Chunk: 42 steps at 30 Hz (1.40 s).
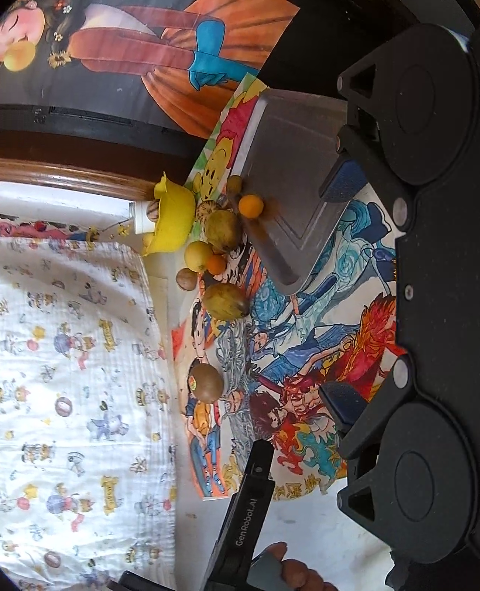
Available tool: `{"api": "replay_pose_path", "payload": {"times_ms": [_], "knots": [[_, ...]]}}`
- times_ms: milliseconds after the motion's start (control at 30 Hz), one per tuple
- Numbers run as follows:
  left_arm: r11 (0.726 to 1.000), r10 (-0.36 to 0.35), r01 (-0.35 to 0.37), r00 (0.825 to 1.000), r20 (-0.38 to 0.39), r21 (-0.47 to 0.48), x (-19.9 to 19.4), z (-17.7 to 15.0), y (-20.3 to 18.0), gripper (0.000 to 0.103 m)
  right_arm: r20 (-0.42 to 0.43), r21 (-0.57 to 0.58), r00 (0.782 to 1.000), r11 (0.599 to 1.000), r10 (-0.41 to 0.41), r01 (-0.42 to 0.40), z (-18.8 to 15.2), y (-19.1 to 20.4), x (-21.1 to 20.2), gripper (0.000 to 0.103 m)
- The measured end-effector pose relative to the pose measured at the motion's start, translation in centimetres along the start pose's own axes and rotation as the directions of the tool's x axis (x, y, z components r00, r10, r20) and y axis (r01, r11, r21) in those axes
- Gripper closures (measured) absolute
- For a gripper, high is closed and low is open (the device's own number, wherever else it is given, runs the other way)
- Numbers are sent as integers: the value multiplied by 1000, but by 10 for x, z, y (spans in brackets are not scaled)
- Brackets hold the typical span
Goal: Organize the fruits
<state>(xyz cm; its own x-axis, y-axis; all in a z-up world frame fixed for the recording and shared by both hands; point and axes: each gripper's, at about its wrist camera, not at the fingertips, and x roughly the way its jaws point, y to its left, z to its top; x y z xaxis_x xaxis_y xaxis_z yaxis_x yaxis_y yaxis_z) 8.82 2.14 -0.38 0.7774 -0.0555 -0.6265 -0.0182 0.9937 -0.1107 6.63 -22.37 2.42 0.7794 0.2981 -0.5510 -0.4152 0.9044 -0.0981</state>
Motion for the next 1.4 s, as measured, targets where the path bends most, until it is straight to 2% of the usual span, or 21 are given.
{"api": "replay_pose_path", "payload": {"times_ms": [367, 600, 767, 933, 1067, 1333, 1400], "knots": [[1000, 25, -25, 1000, -1, -3, 29, 24, 29, 0, 8, -85, 1000, 996, 9, -8, 40, 2, 39, 1], [999, 22, -23, 1000, 14, 38, 58, 49, 48, 0, 5, -199, 999, 979, 35, -33, 73, 5, 81, 1], [998, 7, -8, 1000, 13, 57, 86, 71, 49, 0, -19, -258, 998, 964, 61, -64, 93, -2, 125, 1], [999, -1, 1, 1000, 7, 53, 114, 83, 46, 0, -50, -254, 995, 962, 88, -98, 102, -13, 167, 1], [999, 5, -5, 1000, -10, 35, 131, 88, 46, 0, -76, -238, 994, 966, 82, -98, 102, -17, 191, 7], [1000, 4, -4, 1000, -25, 4, 149, 95, 48, 1, -120, -199, 981, 965, 151, -173, 104, -13, 221, 14], [1000, -2, 2, 1000, -30, 7, 152, 97, 48, 1, -128, -201, 980, 963, 154, -178, 105, -11, 225, 18]]}}
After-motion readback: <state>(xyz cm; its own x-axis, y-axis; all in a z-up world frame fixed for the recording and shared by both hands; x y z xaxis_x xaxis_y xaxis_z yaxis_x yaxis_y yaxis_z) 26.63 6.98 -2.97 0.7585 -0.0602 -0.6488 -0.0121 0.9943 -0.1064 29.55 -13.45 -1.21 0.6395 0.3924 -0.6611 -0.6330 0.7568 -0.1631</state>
